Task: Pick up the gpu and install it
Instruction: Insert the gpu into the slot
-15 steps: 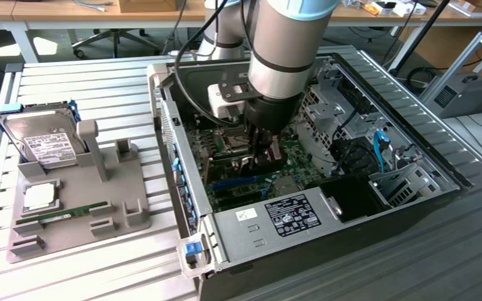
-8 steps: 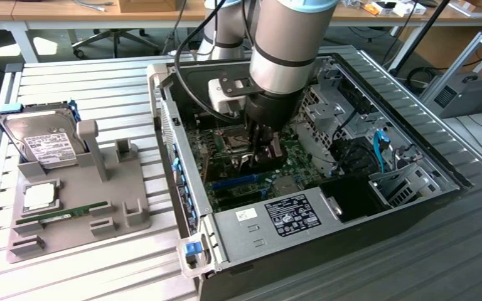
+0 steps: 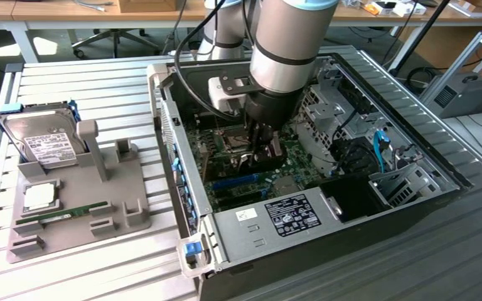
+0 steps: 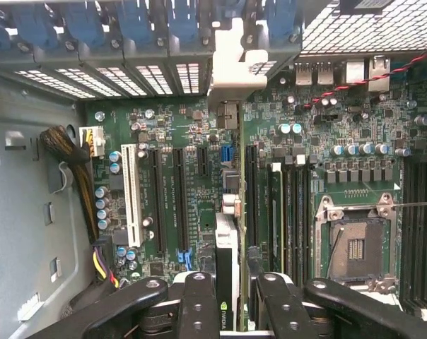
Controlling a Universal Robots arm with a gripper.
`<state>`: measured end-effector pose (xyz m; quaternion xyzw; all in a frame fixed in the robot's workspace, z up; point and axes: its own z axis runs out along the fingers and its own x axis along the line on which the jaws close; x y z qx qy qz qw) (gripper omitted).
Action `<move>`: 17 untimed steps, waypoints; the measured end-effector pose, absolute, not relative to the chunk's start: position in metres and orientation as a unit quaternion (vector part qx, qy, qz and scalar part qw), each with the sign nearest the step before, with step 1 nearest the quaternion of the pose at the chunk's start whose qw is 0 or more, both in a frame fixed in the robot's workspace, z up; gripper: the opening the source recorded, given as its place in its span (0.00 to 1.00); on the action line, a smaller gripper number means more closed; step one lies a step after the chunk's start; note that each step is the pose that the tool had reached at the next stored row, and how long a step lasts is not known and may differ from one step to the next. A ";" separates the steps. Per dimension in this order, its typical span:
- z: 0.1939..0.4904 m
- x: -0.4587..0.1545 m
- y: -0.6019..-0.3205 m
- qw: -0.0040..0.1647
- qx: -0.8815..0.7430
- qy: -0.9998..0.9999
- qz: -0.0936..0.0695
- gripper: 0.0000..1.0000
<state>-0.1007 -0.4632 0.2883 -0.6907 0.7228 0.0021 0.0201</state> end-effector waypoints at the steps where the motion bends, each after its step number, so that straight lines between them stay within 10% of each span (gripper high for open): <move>1: 0.288 -0.101 -0.463 0.017 -0.691 0.723 0.005 0.27; 17: 0.285 -0.098 -0.463 0.010 -0.693 0.721 0.012 0.27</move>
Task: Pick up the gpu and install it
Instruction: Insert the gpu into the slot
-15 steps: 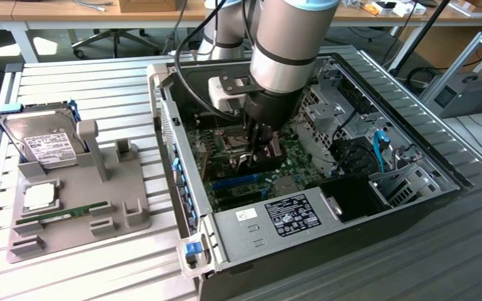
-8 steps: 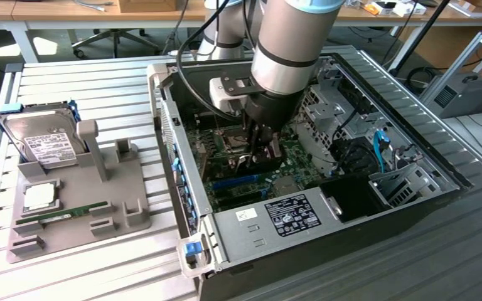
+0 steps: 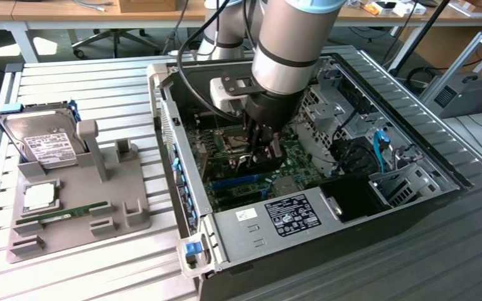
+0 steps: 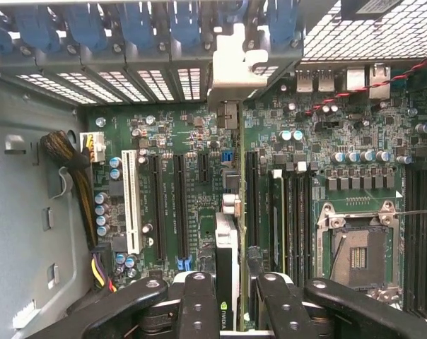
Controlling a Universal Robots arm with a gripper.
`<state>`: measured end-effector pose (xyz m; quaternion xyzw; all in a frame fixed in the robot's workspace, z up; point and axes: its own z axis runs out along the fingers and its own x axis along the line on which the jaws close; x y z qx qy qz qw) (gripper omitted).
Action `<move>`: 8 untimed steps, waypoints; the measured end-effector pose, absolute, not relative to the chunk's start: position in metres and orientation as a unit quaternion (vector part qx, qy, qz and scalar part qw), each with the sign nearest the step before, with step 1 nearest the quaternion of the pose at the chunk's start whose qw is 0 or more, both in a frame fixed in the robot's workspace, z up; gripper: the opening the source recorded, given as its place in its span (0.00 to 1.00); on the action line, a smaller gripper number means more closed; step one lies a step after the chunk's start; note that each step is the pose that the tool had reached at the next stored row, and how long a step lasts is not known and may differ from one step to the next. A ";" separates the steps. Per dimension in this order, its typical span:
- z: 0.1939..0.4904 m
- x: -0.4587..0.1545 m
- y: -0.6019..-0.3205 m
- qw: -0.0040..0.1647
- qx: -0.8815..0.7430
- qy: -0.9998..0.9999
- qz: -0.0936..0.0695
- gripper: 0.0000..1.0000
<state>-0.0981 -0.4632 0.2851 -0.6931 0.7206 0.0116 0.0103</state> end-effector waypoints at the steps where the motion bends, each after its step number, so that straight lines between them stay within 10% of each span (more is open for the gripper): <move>1: 0.285 -0.098 -0.463 0.011 -0.693 0.720 0.011 0.27; 8: 0.285 -0.099 -0.463 0.019 -0.699 0.715 0.004 0.27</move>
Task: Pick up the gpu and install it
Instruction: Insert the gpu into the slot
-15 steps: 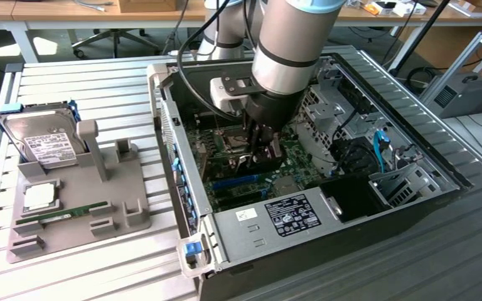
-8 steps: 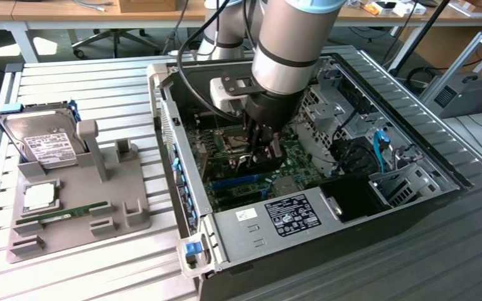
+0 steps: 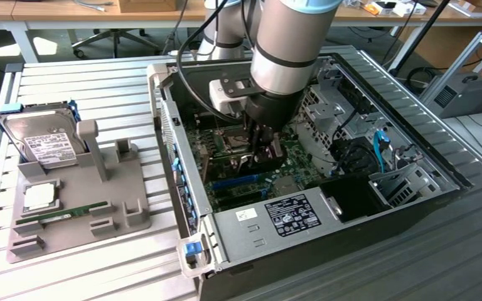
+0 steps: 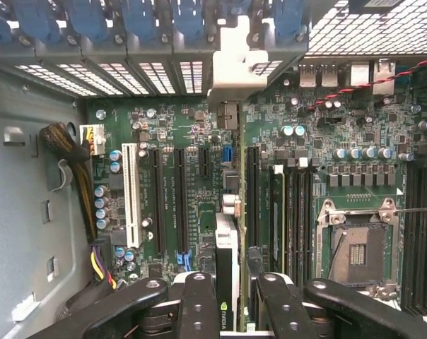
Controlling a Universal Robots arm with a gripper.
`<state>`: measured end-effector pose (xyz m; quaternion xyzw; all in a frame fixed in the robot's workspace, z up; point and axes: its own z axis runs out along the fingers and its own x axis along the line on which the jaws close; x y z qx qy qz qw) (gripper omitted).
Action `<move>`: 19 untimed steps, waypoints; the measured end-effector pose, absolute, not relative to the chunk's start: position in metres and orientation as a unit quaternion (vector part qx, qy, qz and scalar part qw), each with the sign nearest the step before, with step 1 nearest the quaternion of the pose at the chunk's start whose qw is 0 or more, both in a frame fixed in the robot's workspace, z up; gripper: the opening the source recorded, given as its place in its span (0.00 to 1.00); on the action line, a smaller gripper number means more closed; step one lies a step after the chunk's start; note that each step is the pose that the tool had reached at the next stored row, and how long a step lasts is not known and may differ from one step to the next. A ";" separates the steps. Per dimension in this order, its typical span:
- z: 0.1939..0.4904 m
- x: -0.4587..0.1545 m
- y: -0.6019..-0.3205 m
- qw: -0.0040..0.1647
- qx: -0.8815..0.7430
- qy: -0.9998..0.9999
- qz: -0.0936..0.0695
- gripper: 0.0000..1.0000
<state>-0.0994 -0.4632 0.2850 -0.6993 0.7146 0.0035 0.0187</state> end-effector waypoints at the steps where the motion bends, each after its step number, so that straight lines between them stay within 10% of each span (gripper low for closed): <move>1: 0.285 -0.099 -0.463 0.019 -0.700 0.714 0.004 0.27; 19: 0.284 -0.104 -0.463 0.024 -0.700 0.714 -0.001 0.27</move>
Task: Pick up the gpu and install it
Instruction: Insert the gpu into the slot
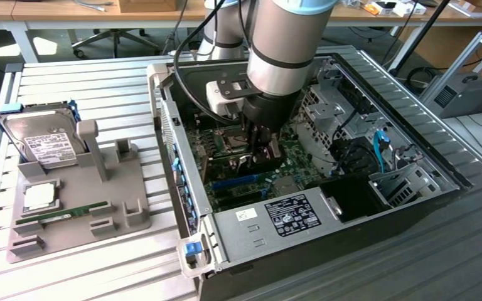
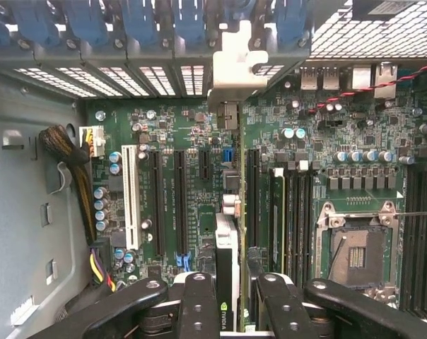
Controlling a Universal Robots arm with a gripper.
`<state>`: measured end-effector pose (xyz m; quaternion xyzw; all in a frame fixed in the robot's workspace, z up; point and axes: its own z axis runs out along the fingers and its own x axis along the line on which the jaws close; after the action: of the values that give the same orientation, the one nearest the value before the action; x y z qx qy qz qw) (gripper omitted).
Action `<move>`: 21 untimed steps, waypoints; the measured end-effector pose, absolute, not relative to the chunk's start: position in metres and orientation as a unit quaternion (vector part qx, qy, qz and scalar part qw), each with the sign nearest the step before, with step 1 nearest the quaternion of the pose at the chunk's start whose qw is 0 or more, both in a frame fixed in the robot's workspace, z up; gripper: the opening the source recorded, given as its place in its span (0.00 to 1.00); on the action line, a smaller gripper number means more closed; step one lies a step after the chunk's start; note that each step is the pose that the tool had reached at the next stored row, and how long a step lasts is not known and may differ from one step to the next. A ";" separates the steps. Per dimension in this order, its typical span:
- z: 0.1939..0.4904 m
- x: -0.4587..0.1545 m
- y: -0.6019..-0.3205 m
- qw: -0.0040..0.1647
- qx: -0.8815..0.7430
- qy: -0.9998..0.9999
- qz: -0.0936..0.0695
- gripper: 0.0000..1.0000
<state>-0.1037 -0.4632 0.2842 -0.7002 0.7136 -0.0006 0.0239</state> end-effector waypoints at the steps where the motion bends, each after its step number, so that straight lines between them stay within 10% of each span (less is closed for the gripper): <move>1: 0.284 -0.104 -0.463 0.025 -0.700 0.713 -0.001 0.27; 21: 0.281 -0.108 -0.465 0.026 -0.699 0.714 -0.003 0.27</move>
<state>-0.1078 -0.4654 0.2814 -0.6993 0.7144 -0.0032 0.0265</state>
